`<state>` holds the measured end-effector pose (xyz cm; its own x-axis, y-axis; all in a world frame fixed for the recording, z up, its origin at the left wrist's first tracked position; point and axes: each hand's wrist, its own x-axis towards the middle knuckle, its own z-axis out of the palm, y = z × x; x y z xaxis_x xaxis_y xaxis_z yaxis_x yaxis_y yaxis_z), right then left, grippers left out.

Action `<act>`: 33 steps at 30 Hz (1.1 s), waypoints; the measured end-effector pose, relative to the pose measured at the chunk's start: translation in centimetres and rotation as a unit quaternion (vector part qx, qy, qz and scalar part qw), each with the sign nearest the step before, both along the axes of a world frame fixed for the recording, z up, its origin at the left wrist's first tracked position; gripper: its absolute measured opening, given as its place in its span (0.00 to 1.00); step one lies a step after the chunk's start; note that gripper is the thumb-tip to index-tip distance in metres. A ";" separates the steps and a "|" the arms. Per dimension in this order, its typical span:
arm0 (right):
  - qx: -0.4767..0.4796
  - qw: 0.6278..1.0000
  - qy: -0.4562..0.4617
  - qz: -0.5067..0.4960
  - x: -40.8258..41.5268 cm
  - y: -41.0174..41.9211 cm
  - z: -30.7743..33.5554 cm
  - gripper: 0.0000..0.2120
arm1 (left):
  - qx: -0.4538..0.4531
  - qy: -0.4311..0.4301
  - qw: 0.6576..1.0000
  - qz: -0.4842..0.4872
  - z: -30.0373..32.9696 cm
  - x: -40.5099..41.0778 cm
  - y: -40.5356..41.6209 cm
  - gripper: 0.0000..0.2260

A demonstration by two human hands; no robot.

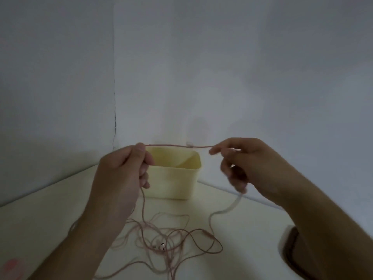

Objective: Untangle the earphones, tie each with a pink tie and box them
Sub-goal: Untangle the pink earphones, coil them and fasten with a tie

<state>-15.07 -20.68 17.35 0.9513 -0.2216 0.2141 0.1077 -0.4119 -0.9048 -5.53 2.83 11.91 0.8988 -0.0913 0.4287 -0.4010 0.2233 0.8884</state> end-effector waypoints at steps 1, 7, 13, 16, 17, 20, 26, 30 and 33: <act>0.036 0.999 -0.012 0.001 -0.3 -0.7 0.1 0.13 | -0.009 0.001 1.000 0.005 0.1 0.2 0.1 0.20; 0.255 0.952 -0.137 -0.100 -0.5 -4.2 1.4 0.14 | -0.043 0.002 0.998 0.047 0.3 0.9 0.3 0.18; 0.424 0.867 -0.188 -0.181 -1.0 -7.1 2.8 0.18 | -0.054 0.013 0.997 0.062 -0.9 1.6 0.5 0.14; 0.429 0.855 -0.211 -0.201 -0.9 -7.5 3.2 0.16 | -0.056 0.016 0.997 0.051 -1.3 1.5 0.3 0.14; 0.428 0.855 -0.211 -0.204 -0.8 -7.5 3.2 0.16 | -0.060 0.016 0.997 0.047 -1.3 1.4 0.3 0.14; 0.403 0.862 -0.199 -0.233 -0.2 -7.6 2.8 0.12 | -0.068 0.009 0.997 0.031 -1.0 1.1 0.4 0.14; -0.122 0.946 0.014 -0.299 0.7 -6.1 0.0 0.21 | -0.035 -0.029 0.999 -0.022 -0.3 0.3 0.3 0.14; -0.191 0.978 0.080 -0.004 0.2 -0.4 -0.9 0.41 | 0.052 -0.069 0.994 -0.066 -0.4 -0.6 -0.4 0.14; -0.110 0.980 0.072 0.153 0.1 3.8 -0.9 0.42 | 0.121 -0.087 0.987 -0.066 -0.3 -1.4 -1.0 0.10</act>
<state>-14.95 -16.90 16.46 0.9899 0.1143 0.0842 0.1346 -0.5663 -0.8131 -6.96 1.81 11.63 0.7873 -0.3220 0.5259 -0.5328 0.0740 0.8430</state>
